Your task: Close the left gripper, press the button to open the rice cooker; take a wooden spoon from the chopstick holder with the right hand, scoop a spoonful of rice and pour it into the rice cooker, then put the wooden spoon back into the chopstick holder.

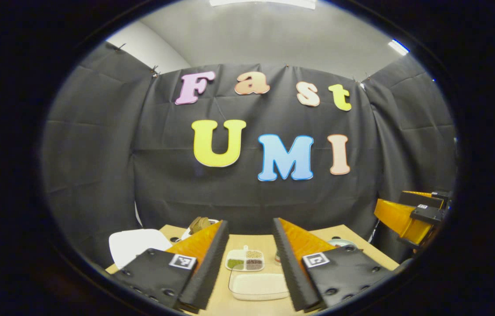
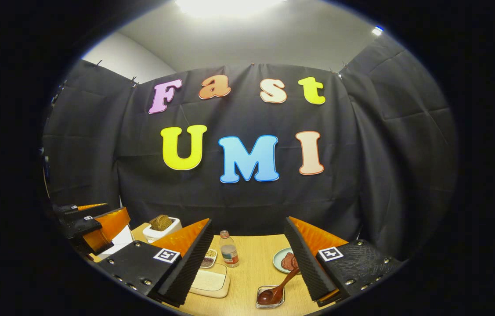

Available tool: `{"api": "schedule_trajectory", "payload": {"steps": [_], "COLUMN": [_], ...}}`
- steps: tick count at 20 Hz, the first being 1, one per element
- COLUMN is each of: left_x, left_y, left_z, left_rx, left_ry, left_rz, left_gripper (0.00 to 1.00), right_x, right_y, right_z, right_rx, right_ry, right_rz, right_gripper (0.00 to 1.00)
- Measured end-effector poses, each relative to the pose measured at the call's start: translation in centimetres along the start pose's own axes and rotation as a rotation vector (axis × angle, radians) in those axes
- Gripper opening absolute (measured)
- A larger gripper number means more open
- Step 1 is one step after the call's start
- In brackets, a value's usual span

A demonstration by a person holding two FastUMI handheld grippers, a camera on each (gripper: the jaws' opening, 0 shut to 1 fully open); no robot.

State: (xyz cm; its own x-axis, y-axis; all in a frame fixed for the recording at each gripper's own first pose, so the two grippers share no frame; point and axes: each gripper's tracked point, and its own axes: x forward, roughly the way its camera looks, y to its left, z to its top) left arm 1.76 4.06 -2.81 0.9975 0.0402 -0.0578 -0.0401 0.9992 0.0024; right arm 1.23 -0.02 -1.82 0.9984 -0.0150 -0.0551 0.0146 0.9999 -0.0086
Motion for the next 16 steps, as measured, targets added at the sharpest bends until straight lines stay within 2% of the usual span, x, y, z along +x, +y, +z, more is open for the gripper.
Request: {"api": "schedule_trajectory", "payload": {"steps": [3, 4, 10, 16], "left_x": [0.7, 0.9, 1.8, 2.7], "left_y": [3.9, 4.5, 14.1, 23.5], "left_z": [-2.3, -3.4, -8.6, -15.0], "left_rx": [-0.019, -0.037, -0.131, -0.261], "left_ry": [0.071, 0.104, 0.268, 0.421], "left_rz": [0.065, 0.059, 0.129, 0.244], "left_gripper": [0.08, 0.08, 0.08, 0.08], "right_x": [0.0, 0.0, 0.0, 0.0], "right_y": [0.6, 0.8, 1.7, 2.6], "right_z": [-0.6, -0.7, -1.5, -2.6], "right_rx": [0.002, 0.002, -0.01, -0.012], "right_ry": [0.023, 0.027, 0.05, 0.078], "right_rz": [0.008, 0.01, 0.028, 0.049], "right_gripper": [0.99, 0.99, 0.99, 0.99]}}
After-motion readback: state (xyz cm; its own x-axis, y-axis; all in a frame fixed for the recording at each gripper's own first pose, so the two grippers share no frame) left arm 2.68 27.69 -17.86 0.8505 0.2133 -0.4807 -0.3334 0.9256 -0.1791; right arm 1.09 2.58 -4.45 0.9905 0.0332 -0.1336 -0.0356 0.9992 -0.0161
